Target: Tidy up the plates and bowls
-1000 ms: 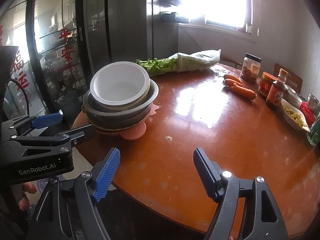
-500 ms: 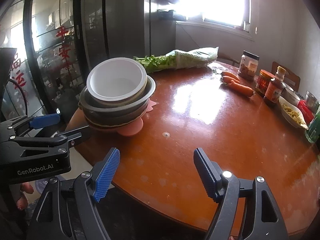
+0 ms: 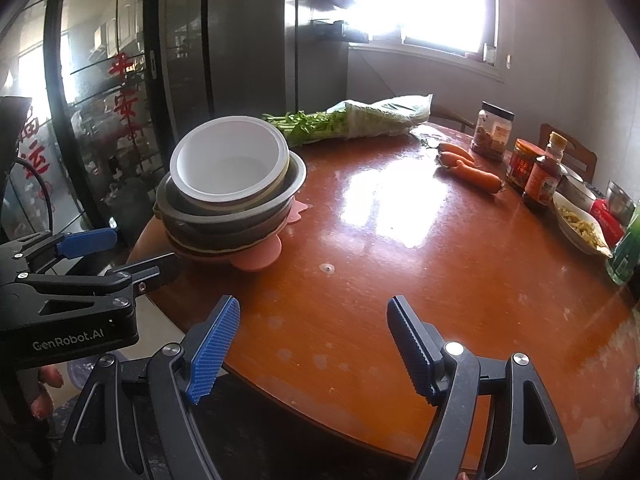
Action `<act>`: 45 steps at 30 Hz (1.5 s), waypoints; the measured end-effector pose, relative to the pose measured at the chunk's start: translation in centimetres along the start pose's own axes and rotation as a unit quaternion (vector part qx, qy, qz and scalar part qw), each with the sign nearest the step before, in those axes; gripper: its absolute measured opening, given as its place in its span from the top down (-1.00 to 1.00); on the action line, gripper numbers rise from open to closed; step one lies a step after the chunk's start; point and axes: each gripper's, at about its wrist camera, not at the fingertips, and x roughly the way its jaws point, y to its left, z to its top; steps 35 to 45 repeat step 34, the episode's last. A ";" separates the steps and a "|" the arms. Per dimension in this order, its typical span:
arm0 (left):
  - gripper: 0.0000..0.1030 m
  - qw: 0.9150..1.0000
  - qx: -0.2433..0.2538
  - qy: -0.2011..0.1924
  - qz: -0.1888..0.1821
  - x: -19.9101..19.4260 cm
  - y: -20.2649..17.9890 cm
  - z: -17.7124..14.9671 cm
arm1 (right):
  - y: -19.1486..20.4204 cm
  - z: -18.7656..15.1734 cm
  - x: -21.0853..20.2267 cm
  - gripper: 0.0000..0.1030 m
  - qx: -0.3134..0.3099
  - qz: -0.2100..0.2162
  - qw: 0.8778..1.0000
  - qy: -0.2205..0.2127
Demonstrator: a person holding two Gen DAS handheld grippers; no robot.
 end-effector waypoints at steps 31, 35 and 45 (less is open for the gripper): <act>-0.62 1.000 0.005 0.000 0.004 -0.3 -0.3 0.2 | -0.4 -0.2 -0.4 -0.51 0.004 -0.005 1.000 -0.006; -0.62 1.000 0.006 -0.002 0.008 -0.4 -0.3 0.2 | -0.5 -0.2 -0.4 -0.51 0.003 -0.004 1.000 -0.006; -0.62 1.000 0.006 -0.002 0.008 -0.4 -0.3 0.2 | -0.5 -0.2 -0.4 -0.51 0.003 -0.004 1.000 -0.006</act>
